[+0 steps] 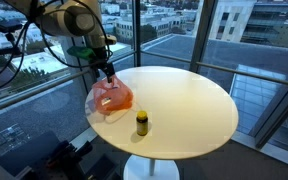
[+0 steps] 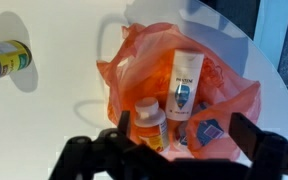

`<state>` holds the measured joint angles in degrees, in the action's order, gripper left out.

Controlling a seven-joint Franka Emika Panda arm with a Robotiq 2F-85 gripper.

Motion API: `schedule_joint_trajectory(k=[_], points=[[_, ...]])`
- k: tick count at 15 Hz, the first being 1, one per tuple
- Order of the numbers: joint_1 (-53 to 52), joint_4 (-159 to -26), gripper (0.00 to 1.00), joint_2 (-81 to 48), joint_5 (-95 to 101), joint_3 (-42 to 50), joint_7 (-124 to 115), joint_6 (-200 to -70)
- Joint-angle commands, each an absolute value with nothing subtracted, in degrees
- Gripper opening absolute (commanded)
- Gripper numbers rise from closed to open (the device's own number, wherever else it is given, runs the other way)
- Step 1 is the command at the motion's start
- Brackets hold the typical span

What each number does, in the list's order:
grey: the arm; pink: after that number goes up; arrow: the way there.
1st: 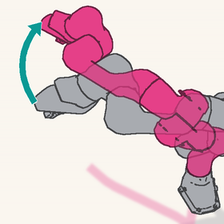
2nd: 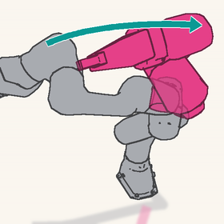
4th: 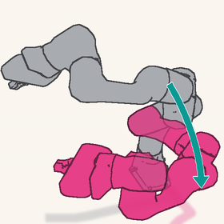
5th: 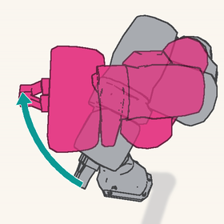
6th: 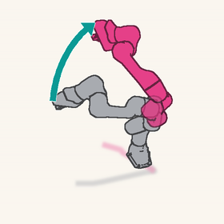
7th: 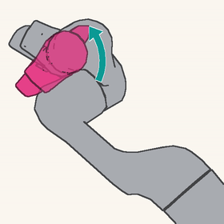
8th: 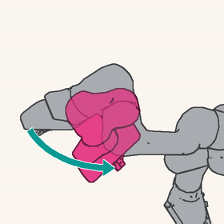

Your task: Remove the white lotion bottle from the plastic bag

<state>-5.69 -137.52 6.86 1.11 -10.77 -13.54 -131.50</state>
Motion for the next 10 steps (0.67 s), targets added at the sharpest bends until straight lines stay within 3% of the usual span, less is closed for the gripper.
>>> schedule_joint_trajectory(k=[1,10], points=[[-6.4,-137.1,1.00,4.8,0.3,-9.9,-12.7,-134.1],[-7.0,-136.9,1.00,-2.2,-6.5,-9.5,-5.9,-141.4]])
